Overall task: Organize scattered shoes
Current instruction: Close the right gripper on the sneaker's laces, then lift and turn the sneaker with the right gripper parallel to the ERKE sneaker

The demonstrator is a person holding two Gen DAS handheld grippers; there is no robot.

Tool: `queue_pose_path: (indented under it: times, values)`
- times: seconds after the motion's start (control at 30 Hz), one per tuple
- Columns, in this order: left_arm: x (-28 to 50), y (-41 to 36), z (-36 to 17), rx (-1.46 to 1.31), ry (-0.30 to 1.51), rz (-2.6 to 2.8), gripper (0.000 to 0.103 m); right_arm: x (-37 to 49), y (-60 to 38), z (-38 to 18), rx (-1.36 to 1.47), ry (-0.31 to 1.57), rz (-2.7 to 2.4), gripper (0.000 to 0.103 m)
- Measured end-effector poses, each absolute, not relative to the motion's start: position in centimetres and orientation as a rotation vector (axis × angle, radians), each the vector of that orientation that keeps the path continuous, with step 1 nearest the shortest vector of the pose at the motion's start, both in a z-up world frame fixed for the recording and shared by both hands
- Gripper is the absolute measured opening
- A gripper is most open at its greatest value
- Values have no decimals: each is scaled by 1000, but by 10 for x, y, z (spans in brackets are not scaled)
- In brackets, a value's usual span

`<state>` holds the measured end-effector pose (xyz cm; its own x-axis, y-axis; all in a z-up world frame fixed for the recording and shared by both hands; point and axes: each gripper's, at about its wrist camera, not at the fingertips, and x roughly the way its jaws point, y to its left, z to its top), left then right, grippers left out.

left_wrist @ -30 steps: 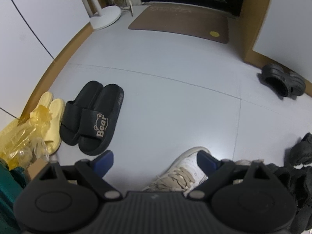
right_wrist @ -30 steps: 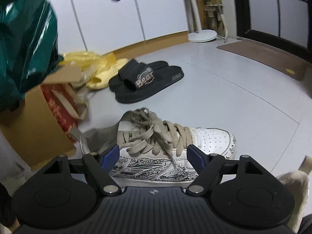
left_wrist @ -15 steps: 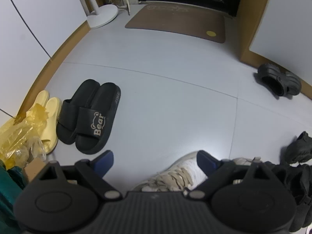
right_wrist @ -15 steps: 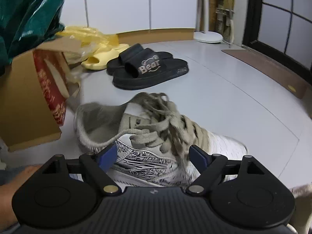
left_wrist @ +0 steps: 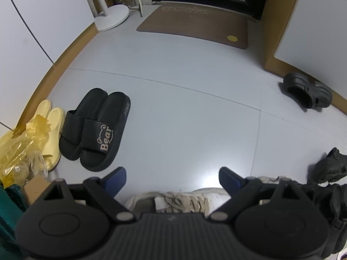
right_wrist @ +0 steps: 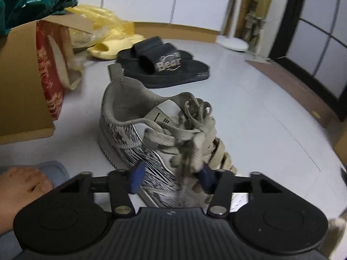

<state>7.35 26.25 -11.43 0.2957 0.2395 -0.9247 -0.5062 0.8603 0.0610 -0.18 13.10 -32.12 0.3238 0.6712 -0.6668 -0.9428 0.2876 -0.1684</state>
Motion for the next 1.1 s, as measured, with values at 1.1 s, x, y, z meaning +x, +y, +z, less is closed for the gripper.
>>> queue_pose_path:
  times: [1.1]
  values:
    - [84, 247, -108, -266, 1159, 466, 94, 73, 90, -329, -29, 875, 948, 28]
